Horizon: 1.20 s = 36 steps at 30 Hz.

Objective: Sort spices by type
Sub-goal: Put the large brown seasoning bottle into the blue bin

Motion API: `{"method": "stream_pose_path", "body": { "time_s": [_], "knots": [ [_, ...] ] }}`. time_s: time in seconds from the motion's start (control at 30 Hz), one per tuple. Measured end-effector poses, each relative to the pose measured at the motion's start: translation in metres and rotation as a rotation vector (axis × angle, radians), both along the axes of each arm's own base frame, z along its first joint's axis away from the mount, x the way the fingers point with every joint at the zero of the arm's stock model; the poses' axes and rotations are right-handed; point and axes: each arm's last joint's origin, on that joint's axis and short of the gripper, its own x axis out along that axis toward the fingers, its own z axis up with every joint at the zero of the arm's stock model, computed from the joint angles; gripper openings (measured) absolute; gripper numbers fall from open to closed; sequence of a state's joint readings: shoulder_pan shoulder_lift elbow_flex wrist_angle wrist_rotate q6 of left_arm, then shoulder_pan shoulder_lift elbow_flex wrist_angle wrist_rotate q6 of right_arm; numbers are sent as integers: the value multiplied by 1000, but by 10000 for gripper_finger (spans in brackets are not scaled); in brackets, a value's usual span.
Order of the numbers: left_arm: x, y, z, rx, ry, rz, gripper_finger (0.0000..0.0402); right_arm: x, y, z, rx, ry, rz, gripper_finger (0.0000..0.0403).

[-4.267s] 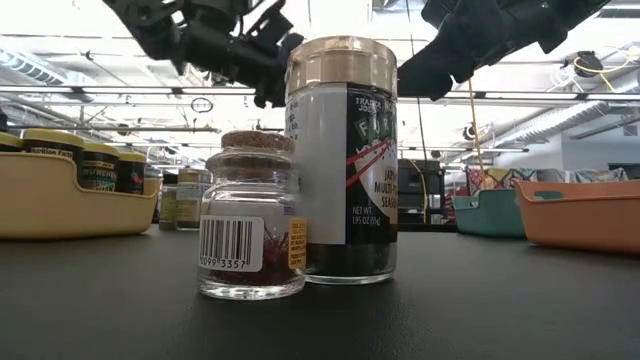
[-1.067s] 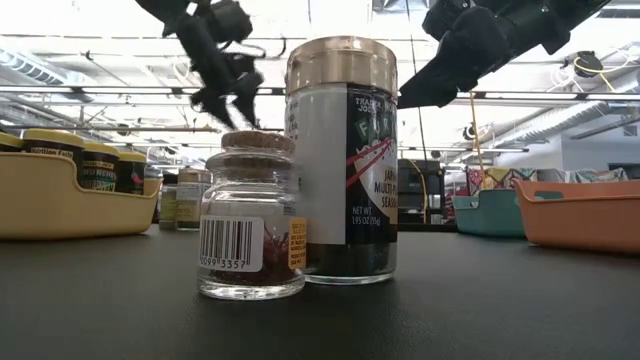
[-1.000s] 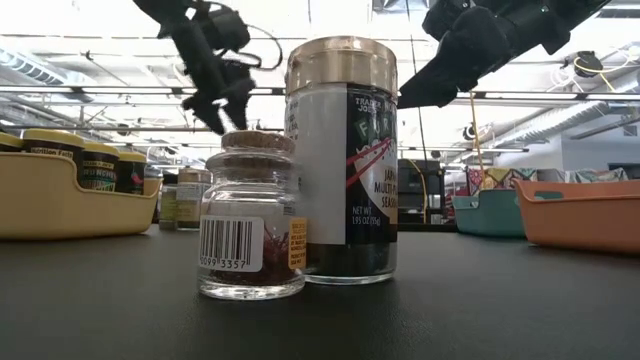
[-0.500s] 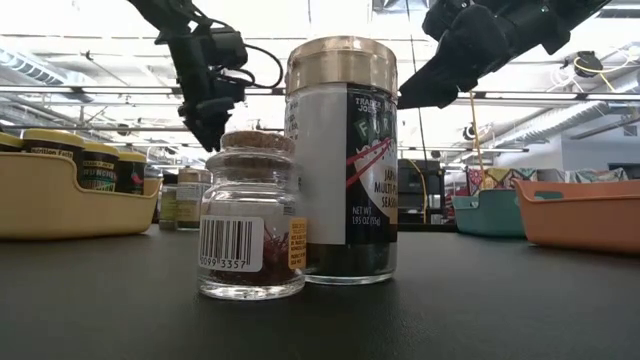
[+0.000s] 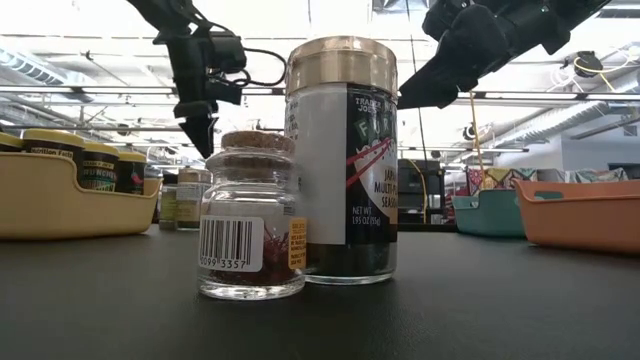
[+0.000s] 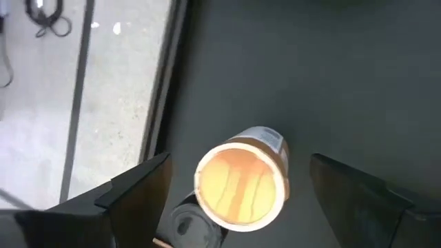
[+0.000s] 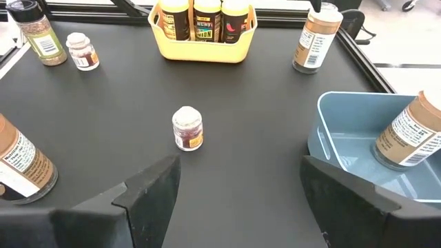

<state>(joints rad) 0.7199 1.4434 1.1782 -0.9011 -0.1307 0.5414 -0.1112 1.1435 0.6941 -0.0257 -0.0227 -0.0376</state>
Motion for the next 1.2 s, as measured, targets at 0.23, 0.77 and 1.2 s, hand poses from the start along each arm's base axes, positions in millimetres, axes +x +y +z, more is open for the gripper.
{"method": "stream_pose_path", "body": {
  "time_s": [0.23, 0.77, 1.2],
  "knots": [
    [1, 1, -11, -49, 84, -57, 343, 0, 0, 0, 0, 1, 0, 293],
    [10, 13, -35, -61, 201, -123, 343, -1, 0, -1, 2, 12, 4, 293],
    [5, 24, -40, -56, 221, -75, 343, -1, 0, -2, -2, 22, 7, 293]
  ]
}}
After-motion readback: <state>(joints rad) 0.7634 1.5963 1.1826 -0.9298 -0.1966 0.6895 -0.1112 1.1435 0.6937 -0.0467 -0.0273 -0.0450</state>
